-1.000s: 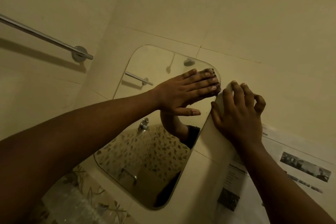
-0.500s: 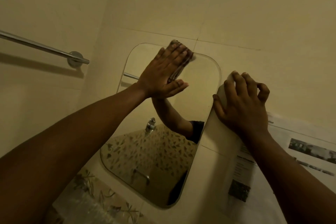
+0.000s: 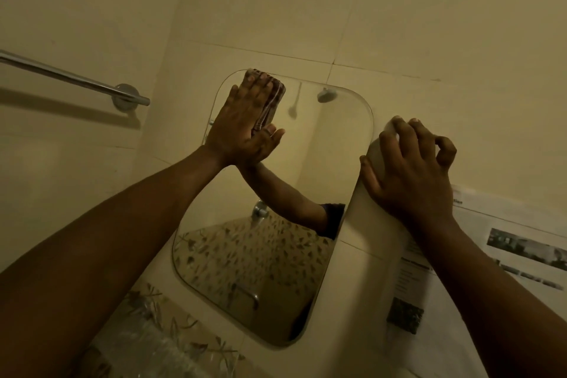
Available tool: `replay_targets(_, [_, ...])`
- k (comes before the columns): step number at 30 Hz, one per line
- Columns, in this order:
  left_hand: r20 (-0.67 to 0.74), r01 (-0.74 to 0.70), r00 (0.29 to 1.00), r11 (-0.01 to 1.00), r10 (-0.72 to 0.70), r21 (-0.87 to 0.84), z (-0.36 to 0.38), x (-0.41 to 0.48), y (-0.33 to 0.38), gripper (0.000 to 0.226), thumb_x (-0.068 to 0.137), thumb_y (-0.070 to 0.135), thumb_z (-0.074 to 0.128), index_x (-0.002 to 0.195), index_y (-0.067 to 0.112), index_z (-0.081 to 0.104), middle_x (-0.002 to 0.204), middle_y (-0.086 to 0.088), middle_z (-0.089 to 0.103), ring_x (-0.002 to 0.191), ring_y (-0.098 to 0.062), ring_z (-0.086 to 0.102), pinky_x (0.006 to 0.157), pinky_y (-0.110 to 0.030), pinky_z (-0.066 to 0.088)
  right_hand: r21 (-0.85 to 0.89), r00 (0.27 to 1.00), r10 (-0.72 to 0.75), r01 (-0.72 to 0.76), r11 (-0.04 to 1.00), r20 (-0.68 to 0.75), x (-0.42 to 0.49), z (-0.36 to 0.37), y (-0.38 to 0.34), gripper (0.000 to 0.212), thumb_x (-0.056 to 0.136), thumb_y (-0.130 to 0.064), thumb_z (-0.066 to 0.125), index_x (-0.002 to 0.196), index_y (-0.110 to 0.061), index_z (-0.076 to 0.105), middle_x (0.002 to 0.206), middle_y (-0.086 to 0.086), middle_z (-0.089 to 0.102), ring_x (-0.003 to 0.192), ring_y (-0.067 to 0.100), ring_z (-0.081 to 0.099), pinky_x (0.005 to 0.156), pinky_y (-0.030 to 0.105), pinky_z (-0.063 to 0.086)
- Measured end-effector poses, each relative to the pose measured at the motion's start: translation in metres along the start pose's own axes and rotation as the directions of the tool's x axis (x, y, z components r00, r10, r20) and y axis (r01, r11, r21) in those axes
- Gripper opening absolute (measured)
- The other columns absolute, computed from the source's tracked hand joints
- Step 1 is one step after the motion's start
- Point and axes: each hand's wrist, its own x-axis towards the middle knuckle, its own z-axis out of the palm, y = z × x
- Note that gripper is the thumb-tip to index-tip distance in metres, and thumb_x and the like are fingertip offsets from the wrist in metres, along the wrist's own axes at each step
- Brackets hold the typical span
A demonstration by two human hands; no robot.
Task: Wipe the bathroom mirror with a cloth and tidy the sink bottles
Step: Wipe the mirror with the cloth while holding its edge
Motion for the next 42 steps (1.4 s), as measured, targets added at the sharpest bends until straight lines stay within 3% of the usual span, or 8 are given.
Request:
replay_targets(8, [-0.027,0.137,0.99,0.989,-0.139,-0.06,-0.001,-0.009,0.007,0.082,0.104,0.051,0.035,0.17,0.008,0.016,0.18,-0.014,0.011,0.168,-0.031,0.005,0.136,-0.055,0.007,0.022,1.0,0.006,-0.006,1.0,-0.012,-0.001,-0.001,0.001,0.061,0.101,-0.056,0.041,0.136,-0.006,0.047,0.154,0.02,0.044,0.147,0.04,0.037,0.11,0.051,0.025])
replay_targets(12, [-0.036,0.209,0.977,0.976,-0.211,-0.054,0.0,-0.018,0.003,0.082,0.103,0.052,0.036,0.17,0.008,0.018,0.179,-0.014,0.012,0.168,-0.03,0.006,0.136,-0.046,0.0,0.028,1.0,0.015,-0.015,0.999,-0.001,0.0,-0.002,0.001,0.064,0.101,-0.057,0.04,0.137,-0.005,0.047,0.154,0.021,0.043,0.147,0.04,0.036,0.111,0.053,0.028])
replay_targets(18, [0.01,0.226,0.974,0.973,-0.226,-0.04,0.0,-0.038,-0.014,0.084,0.103,0.055,0.035,0.171,0.009,0.015,0.18,-0.013,0.008,0.168,-0.028,0.002,0.136,-0.054,0.006,0.044,1.0,0.021,-0.022,0.999,0.019,0.001,-0.002,0.001,0.066,0.099,-0.057,0.041,0.138,-0.004,0.047,0.153,0.022,0.042,0.147,0.041,0.036,0.111,0.055,0.03])
replay_targets(30, [0.048,0.244,0.97,0.965,-0.24,-0.098,0.0,-0.081,-0.018,0.084,0.101,0.051,0.035,0.169,0.006,0.016,0.179,-0.013,0.007,0.168,-0.029,0.001,0.135,-0.056,0.007,0.046,1.0,0.019,-0.019,0.999,0.0,0.0,0.003,0.003,0.067,0.099,-0.057,0.038,0.138,-0.003,0.048,0.153,0.022,0.042,0.146,0.042,0.036,0.11,0.057,0.03])
replay_targets(37, [0.058,0.226,0.974,0.968,-0.221,-0.112,0.002,-0.11,-0.019,0.084,0.1,0.048,0.037,0.169,0.004,0.015,0.179,-0.015,0.007,0.168,-0.031,0.002,0.135,-0.058,0.008,0.027,0.999,0.013,-0.012,1.0,-0.03,0.0,0.003,0.001,0.065,0.101,-0.058,0.037,0.135,-0.003,0.049,0.152,0.02,0.043,0.145,0.04,0.038,0.108,0.05,0.024])
replay_targets(42, [0.073,0.203,0.978,0.972,-0.195,-0.118,0.01,-0.139,-0.023,0.085,0.102,0.048,0.04,0.17,0.012,0.005,0.18,-0.008,-0.001,0.168,-0.029,-0.003,0.135,-0.058,0.005,0.047,0.999,0.012,-0.011,0.999,-0.031,0.001,0.002,0.001,0.066,0.099,-0.057,0.039,0.134,-0.002,0.051,0.151,0.022,0.044,0.144,0.042,0.038,0.108,0.05,0.024])
